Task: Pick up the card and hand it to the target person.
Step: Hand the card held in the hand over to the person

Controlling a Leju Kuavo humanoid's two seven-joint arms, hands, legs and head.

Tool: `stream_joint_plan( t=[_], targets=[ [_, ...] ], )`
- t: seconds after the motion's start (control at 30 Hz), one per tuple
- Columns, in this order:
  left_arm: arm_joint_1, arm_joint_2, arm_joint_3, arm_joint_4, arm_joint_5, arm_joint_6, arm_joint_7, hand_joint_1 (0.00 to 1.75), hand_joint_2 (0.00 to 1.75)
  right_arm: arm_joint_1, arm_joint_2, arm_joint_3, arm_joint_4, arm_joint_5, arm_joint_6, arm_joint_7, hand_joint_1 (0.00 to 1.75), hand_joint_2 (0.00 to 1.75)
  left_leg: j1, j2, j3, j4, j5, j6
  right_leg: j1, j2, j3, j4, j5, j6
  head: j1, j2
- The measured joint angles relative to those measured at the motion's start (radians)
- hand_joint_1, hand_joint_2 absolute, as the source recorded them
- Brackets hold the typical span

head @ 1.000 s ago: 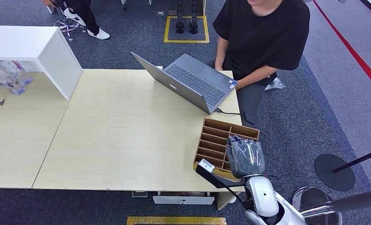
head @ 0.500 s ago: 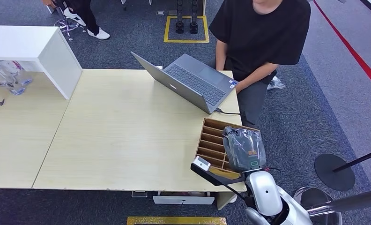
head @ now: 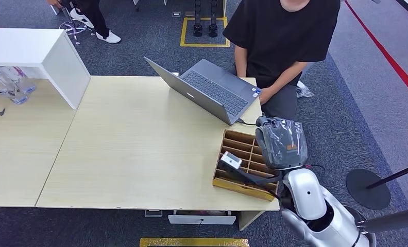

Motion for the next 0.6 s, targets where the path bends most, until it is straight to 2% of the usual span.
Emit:
stream_joint_plan(
  t=[0.13,0.23,0.6],
  targets=[
    [-0.006,-0.001,-0.013,0.0,0.0,-0.004,0.005,0.0,0.0,-0.033,-0.024,-0.039,0.028,-0.092,-0.013,-0.009,1.66,1.75,0.0,0.0,0.0,0.0,0.0,0.0,0.0,0.0,0.0,0.0,0.0,0.0,0.0,0.0],
    [-0.013,-0.004,-0.026,0.0,0.0,-0.009,0.009,0.0,0.0,-0.059,-0.042,-0.069,0.074,-0.137,-0.042,-0.012,1.66,1.75,0.0,0.0,0.0,0.0,0.0,0.0,0.0,0.0,0.0,0.0,0.0,0.0,0.0,0.0],
    [-0.028,-0.006,-0.055,0.0,0.0,-0.011,0.016,0.0,0.0,-0.108,-0.084,-0.117,0.226,-0.147,-0.073,-0.013,1.57,1.75,0.0,0.0,0.0,0.0,0.0,0.0,0.0,0.0,0.0,0.0,0.0,0.0,0.0,0.0]
  ],
)
